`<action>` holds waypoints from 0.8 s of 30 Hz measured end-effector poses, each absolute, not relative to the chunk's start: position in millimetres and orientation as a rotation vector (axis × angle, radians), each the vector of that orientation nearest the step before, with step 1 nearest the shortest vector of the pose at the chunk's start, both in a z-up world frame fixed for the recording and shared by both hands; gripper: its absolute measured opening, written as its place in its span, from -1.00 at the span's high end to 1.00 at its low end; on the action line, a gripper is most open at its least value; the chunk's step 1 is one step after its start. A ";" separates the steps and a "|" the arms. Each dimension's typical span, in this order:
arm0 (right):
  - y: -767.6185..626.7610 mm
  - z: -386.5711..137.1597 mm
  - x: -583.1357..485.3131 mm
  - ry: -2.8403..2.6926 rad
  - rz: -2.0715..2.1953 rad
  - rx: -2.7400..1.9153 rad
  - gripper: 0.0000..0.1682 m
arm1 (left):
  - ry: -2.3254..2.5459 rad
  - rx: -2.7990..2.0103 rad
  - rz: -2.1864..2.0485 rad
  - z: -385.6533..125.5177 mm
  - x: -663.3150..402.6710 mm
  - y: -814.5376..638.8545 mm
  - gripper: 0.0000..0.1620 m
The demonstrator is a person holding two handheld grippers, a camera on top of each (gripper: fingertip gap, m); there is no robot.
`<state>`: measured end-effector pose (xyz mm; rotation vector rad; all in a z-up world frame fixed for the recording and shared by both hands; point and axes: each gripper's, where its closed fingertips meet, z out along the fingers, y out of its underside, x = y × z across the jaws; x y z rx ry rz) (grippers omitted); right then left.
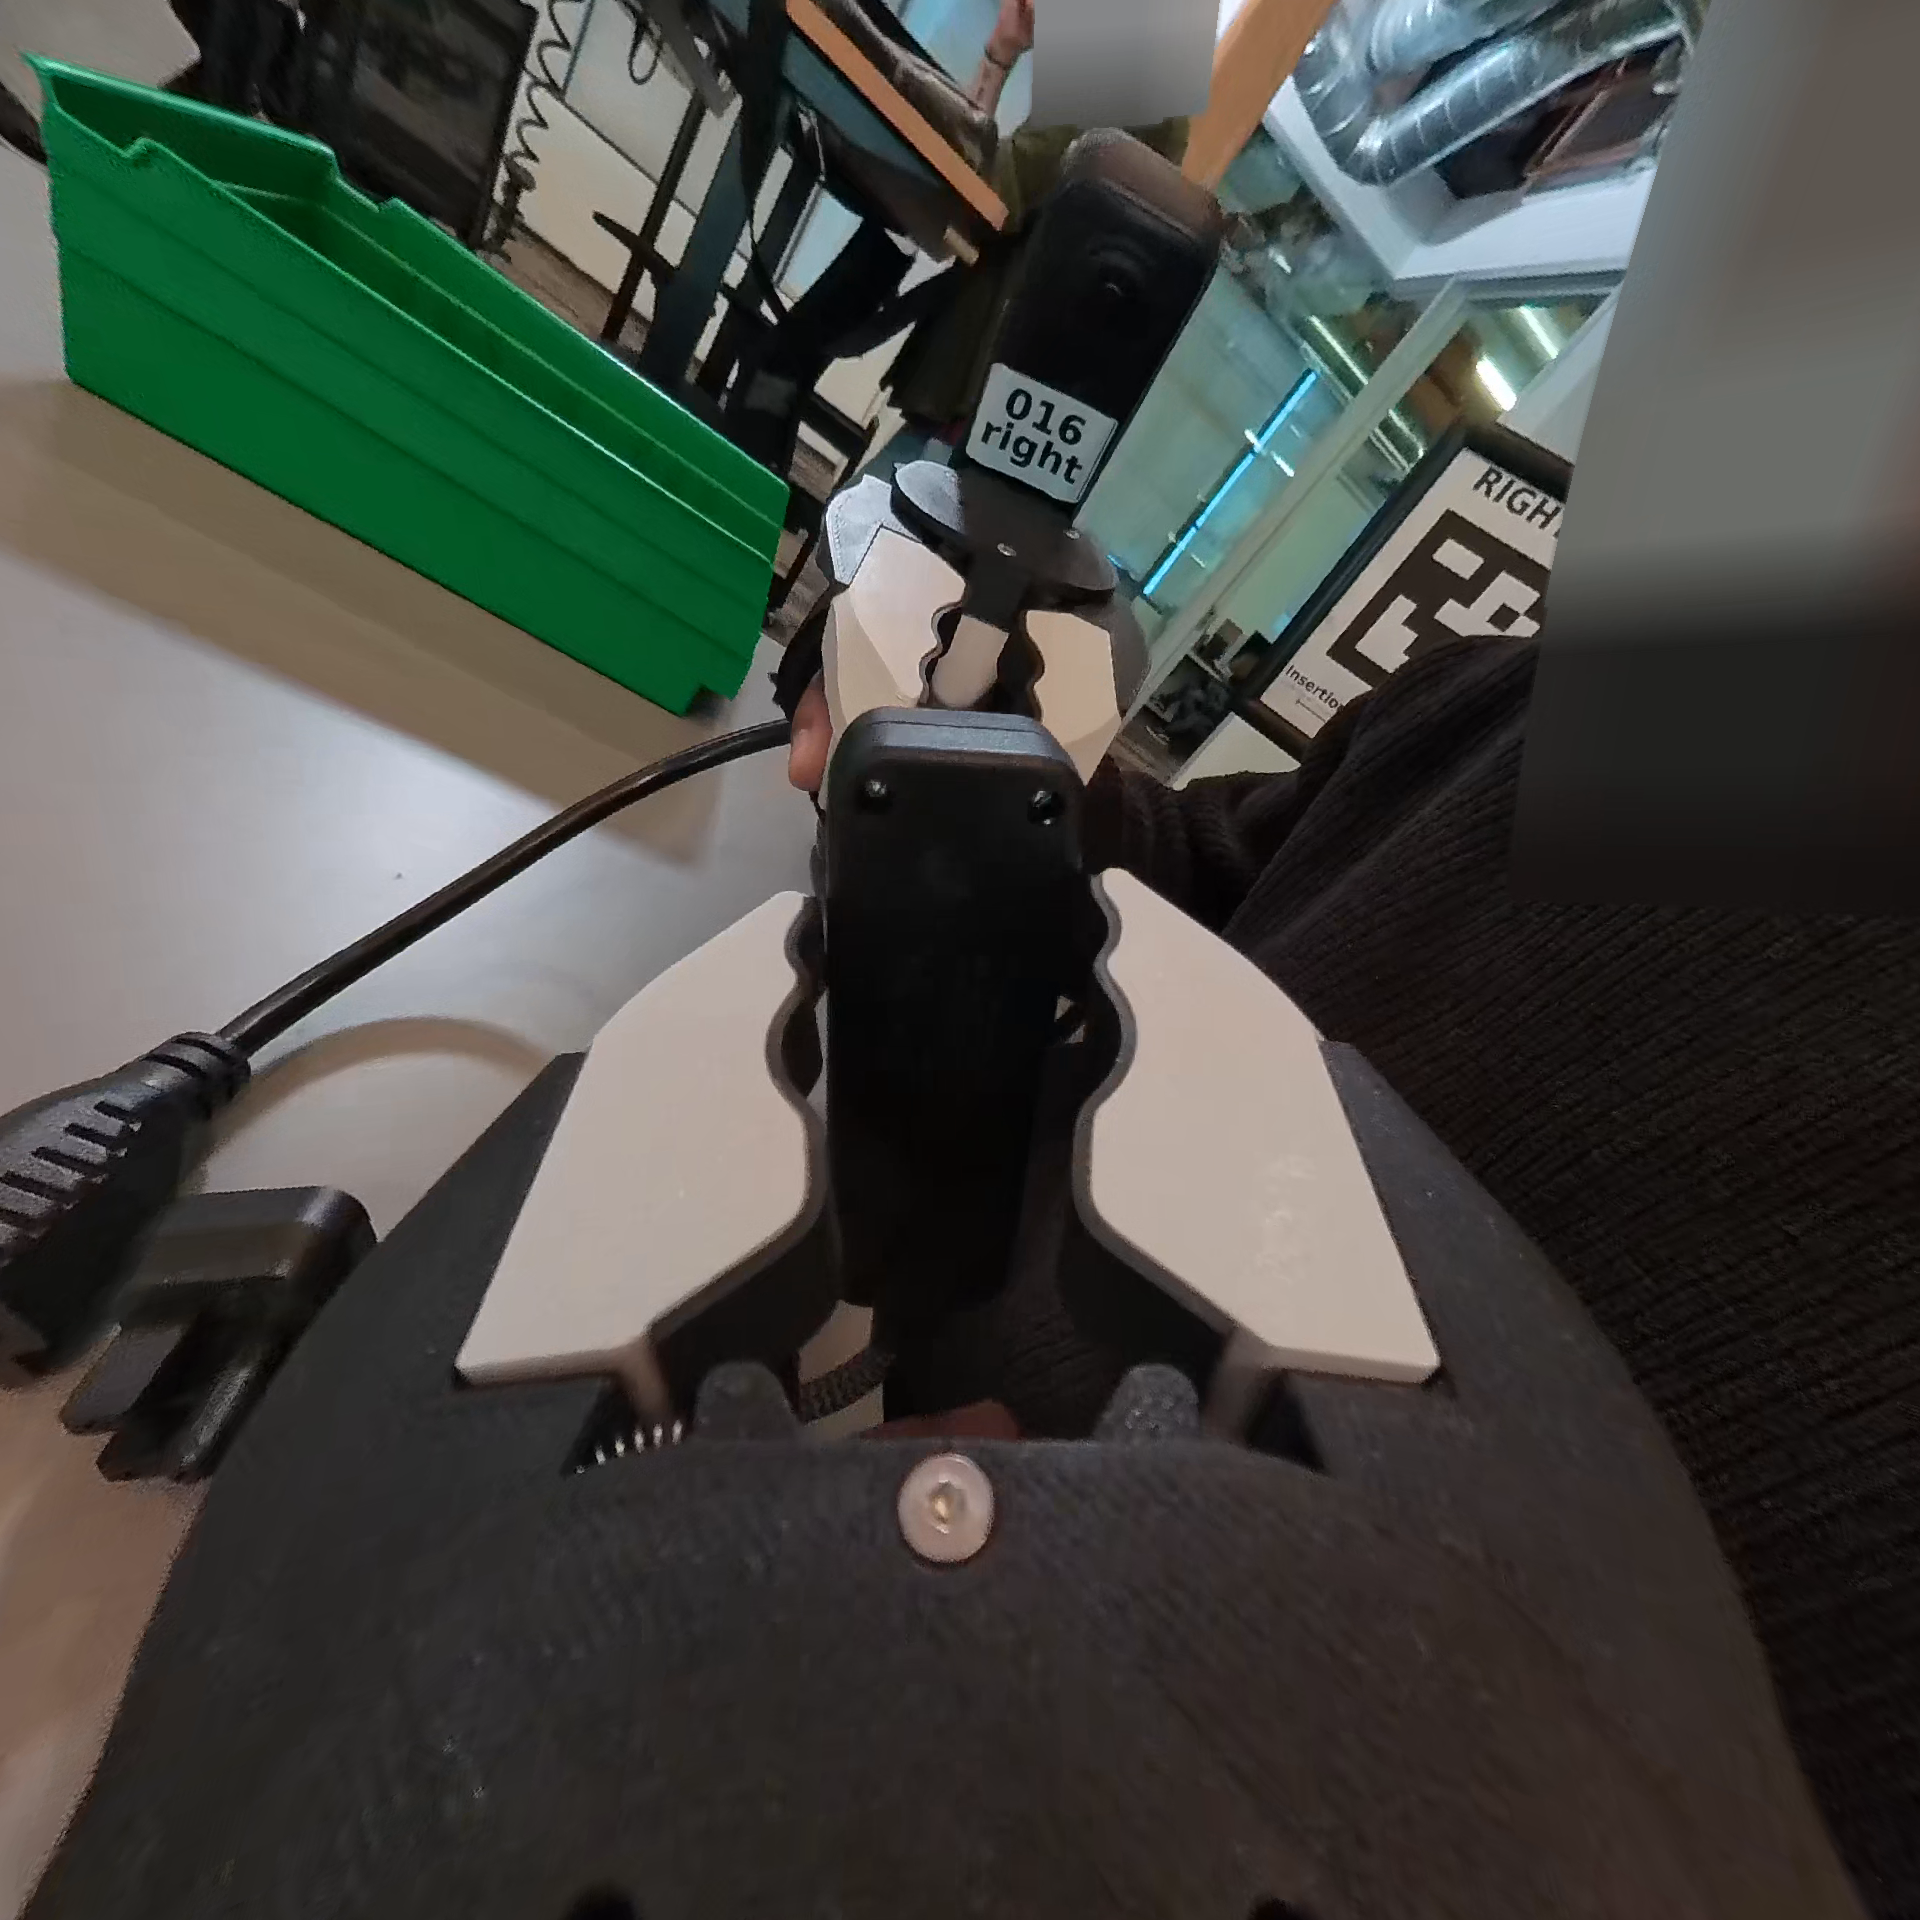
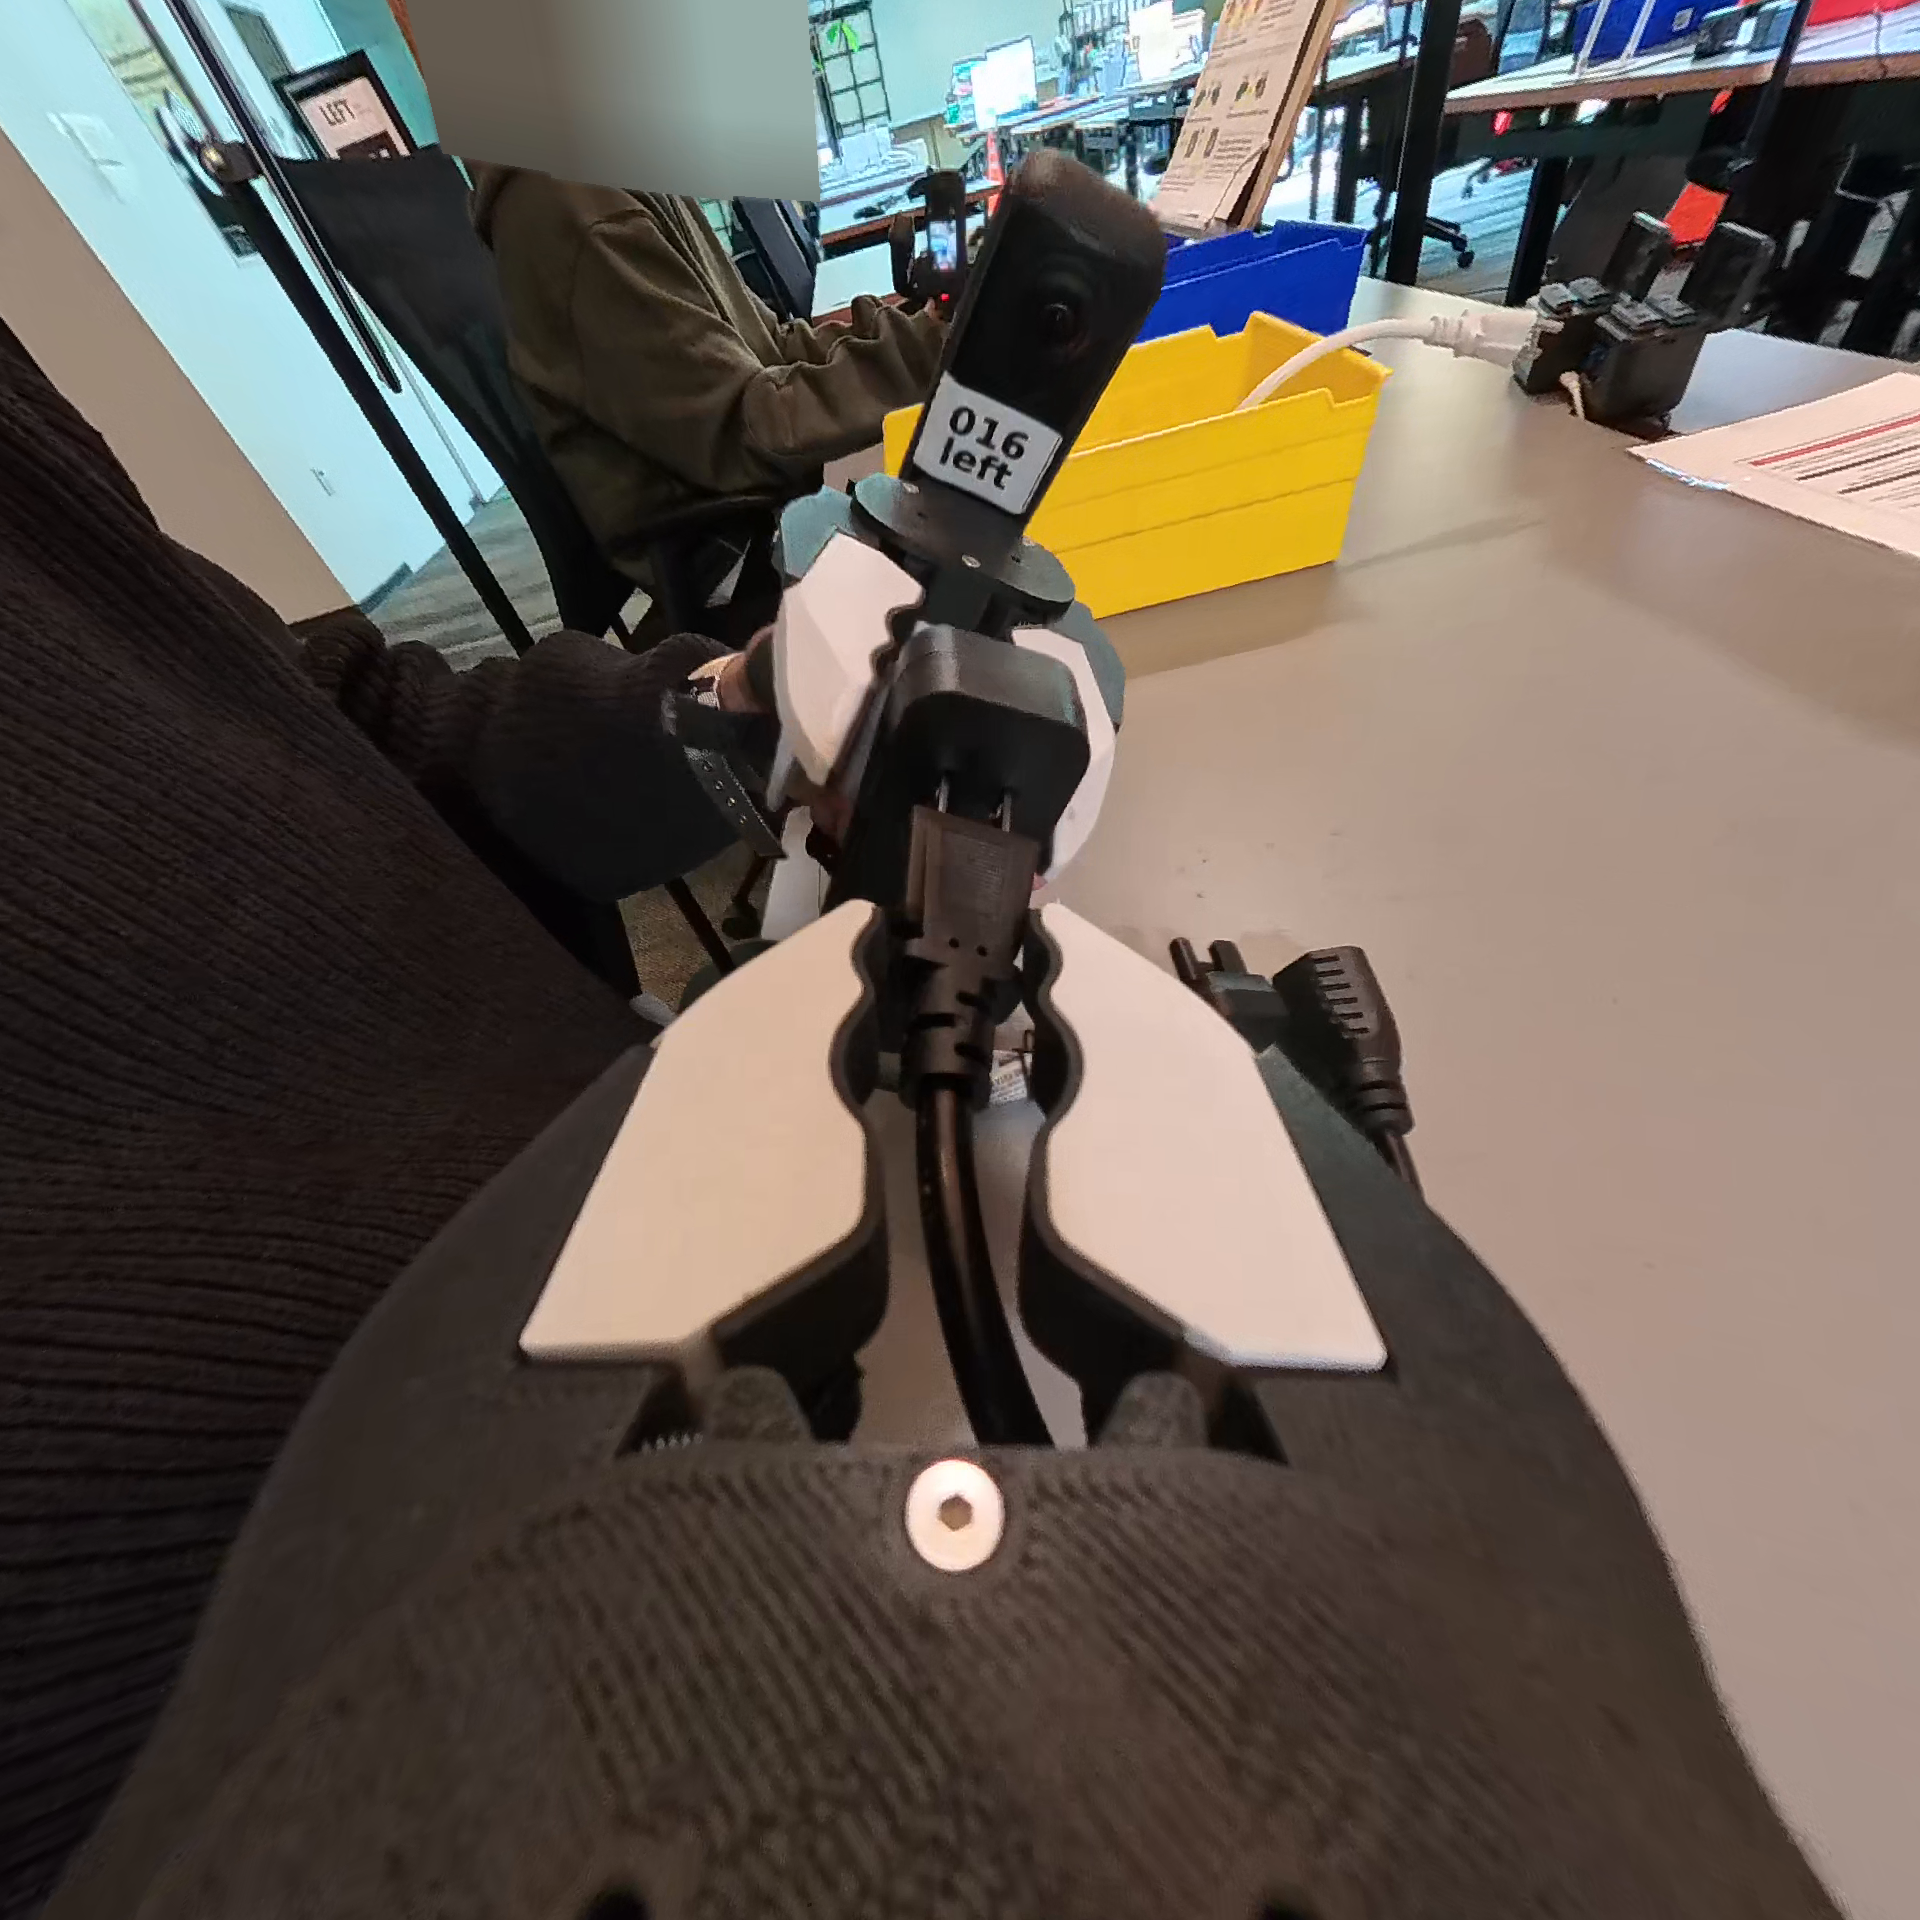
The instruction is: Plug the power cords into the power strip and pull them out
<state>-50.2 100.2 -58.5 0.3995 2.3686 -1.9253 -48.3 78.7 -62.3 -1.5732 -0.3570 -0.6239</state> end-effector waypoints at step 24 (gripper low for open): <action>91.0 -63.3 -58.4 2.303 -1.998 0.516 0.69 | -0.391 -1.402 -0.616 -62.7 -59.0 72.0 0.43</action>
